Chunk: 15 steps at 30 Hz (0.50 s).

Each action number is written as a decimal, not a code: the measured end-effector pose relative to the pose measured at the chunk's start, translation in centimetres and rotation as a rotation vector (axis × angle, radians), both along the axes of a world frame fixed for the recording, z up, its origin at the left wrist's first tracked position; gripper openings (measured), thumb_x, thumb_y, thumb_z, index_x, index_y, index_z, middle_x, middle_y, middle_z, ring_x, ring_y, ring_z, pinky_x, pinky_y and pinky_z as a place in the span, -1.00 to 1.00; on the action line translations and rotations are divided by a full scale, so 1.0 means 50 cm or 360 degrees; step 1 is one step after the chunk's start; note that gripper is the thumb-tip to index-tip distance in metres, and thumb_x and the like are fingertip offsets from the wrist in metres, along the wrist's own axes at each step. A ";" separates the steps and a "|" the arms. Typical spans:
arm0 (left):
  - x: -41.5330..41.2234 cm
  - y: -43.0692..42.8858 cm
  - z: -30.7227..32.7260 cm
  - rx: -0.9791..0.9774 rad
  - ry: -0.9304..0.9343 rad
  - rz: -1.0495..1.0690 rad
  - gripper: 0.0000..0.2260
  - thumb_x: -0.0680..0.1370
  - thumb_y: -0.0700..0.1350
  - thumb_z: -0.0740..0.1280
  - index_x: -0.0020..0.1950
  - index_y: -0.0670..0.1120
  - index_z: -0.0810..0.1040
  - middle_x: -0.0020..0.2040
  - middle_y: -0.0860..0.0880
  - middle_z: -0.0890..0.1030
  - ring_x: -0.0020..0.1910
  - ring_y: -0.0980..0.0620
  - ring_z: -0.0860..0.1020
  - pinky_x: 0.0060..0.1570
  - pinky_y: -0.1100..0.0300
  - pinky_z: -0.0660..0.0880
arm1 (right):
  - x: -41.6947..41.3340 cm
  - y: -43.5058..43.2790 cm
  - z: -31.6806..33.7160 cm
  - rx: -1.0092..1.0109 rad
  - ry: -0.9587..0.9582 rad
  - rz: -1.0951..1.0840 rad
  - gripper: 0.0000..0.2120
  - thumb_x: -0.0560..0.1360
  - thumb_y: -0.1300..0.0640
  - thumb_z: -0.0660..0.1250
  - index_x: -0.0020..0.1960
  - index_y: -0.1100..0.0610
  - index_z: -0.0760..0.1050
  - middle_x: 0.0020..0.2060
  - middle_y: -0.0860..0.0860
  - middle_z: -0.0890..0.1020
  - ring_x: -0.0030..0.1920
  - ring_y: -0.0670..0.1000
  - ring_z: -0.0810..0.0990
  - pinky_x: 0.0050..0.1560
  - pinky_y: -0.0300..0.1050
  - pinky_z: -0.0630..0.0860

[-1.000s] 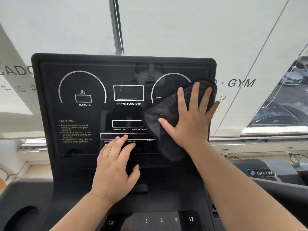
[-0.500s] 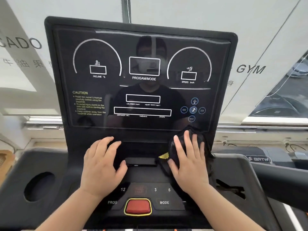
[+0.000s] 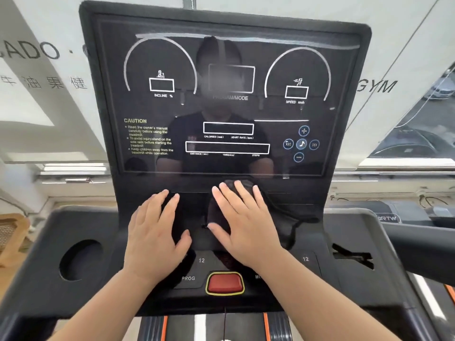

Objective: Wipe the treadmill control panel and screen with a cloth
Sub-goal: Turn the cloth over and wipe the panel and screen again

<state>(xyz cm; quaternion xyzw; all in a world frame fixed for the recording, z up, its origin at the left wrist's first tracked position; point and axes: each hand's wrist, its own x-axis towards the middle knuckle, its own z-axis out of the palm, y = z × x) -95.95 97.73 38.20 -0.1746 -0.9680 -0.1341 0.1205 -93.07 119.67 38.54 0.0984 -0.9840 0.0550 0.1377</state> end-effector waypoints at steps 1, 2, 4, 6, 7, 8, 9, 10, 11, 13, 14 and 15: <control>-0.003 -0.004 0.001 -0.0010 -0.0013 -0.0005 -0.34 0.43 0.13 0.26 0.47 -0.15 0.43 0.46 -0.12 0.42 0.42 -0.20 0.41 0.35 -0.23 0.40 | 0.005 0.014 -0.001 0.0026 0.0000 -0.0013 -0.32 0.62 -0.28 0.15 0.64 0.00 0.19 0.59 -0.05 0.33 0.60 0.11 0.24 0.60 0.25 0.11; -0.006 -0.007 0.002 -0.0021 -0.0029 -0.0010 -0.34 0.43 0.14 0.25 0.48 -0.14 0.42 0.47 -0.11 0.41 0.44 -0.19 0.41 0.36 -0.24 0.39 | 0.012 0.033 -0.005 0.0055 -0.0004 -0.0050 -0.31 0.61 -0.28 0.15 0.64 0.00 0.18 0.59 -0.06 0.33 0.59 0.10 0.25 0.60 0.25 0.12; -0.011 -0.013 0.003 -0.0035 -0.0053 -0.0021 -0.33 0.43 0.15 0.22 0.49 -0.13 0.40 0.48 -0.07 0.41 0.46 -0.17 0.38 0.40 -0.26 0.36 | 0.030 0.076 -0.017 0.0074 0.0000 -0.0197 -0.30 0.60 -0.27 0.15 0.64 0.02 0.17 0.59 -0.04 0.32 0.59 0.10 0.25 0.60 0.24 0.11; -0.012 -0.021 0.003 -0.0044 -0.0062 -0.0026 -0.33 0.43 0.16 0.20 0.50 -0.10 0.40 0.48 -0.03 0.41 0.49 -0.14 0.34 0.44 -0.26 0.30 | 0.047 0.111 -0.027 0.0065 0.0021 -0.0371 -0.30 0.60 -0.24 0.14 0.64 0.05 0.18 0.59 -0.01 0.32 0.59 0.13 0.24 0.59 0.25 0.10; -0.013 -0.027 0.002 -0.0043 -0.0067 -0.0038 -0.33 0.42 0.16 0.20 0.50 -0.09 0.39 0.49 -0.01 0.40 0.51 -0.13 0.32 0.46 -0.26 0.26 | 0.052 0.120 -0.030 0.0057 0.0031 -0.0438 -0.31 0.60 -0.24 0.13 0.64 0.07 0.19 0.59 0.00 0.33 0.60 0.15 0.23 0.59 0.27 0.10; -0.014 -0.034 0.000 -0.0036 -0.0077 -0.0063 -0.33 0.43 0.16 0.19 0.51 -0.07 0.39 0.50 0.01 0.40 0.53 -0.11 0.31 0.47 -0.26 0.24 | 0.053 0.120 -0.031 0.0036 0.0039 -0.0485 -0.31 0.60 -0.23 0.12 0.63 0.09 0.21 0.58 0.01 0.34 0.60 0.16 0.23 0.59 0.29 0.11; -0.017 -0.042 -0.001 -0.0030 -0.0096 -0.0098 -0.33 0.43 0.16 0.19 0.51 -0.06 0.38 0.52 0.02 0.38 0.54 -0.10 0.29 0.48 -0.26 0.23 | 0.051 0.112 -0.031 0.0002 0.0046 -0.0516 -0.31 0.60 -0.23 0.11 0.62 0.11 0.22 0.58 0.03 0.35 0.59 0.18 0.24 0.59 0.29 0.11; -0.019 -0.051 -0.003 -0.0030 -0.0119 -0.0137 -0.33 0.44 0.16 0.19 0.52 -0.05 0.37 0.54 0.04 0.35 0.56 -0.08 0.27 0.49 -0.25 0.22 | 0.047 0.097 -0.030 -0.0038 0.0053 -0.0527 -0.31 0.60 -0.23 0.12 0.62 0.13 0.24 0.57 0.05 0.37 0.59 0.20 0.24 0.59 0.29 0.11; -0.021 -0.059 -0.005 -0.0032 -0.0140 -0.0176 -0.34 0.44 0.15 0.19 0.53 -0.04 0.36 0.56 0.05 0.32 0.57 -0.06 0.26 0.50 -0.24 0.21 | 0.041 0.076 -0.028 -0.0066 0.0062 -0.0511 -0.31 0.60 -0.23 0.14 0.61 0.13 0.25 0.56 0.06 0.38 0.59 0.23 0.25 0.59 0.28 0.10; -0.023 -0.073 -0.009 -0.0034 -0.0157 -0.0230 -0.34 0.45 0.15 0.19 0.54 -0.02 0.35 0.59 0.07 0.28 0.58 -0.03 0.24 0.52 -0.23 0.19 | 0.028 0.026 -0.024 -0.0057 0.0085 -0.0400 -0.31 0.59 -0.22 0.18 0.61 0.13 0.27 0.55 0.05 0.39 0.57 0.24 0.27 0.58 0.26 0.10; -0.024 -0.080 -0.010 -0.0032 -0.0156 -0.0236 -0.35 0.45 0.14 0.19 0.53 -0.02 0.35 0.59 0.07 0.27 0.58 -0.03 0.23 0.52 -0.23 0.18 | 0.020 -0.001 -0.021 -0.0034 0.0088 -0.0327 -0.31 0.59 -0.21 0.19 0.61 0.12 0.27 0.55 0.04 0.40 0.56 0.24 0.28 0.58 0.25 0.10; -0.026 -0.088 -0.011 -0.0028 -0.0150 -0.0224 -0.36 0.45 0.14 0.19 0.53 -0.02 0.36 0.59 0.06 0.27 0.58 -0.04 0.23 0.52 -0.23 0.18 | 0.010 -0.030 -0.017 -0.0011 0.0078 -0.0255 -0.32 0.59 -0.21 0.19 0.61 0.11 0.26 0.55 0.03 0.40 0.56 0.22 0.29 0.58 0.25 0.11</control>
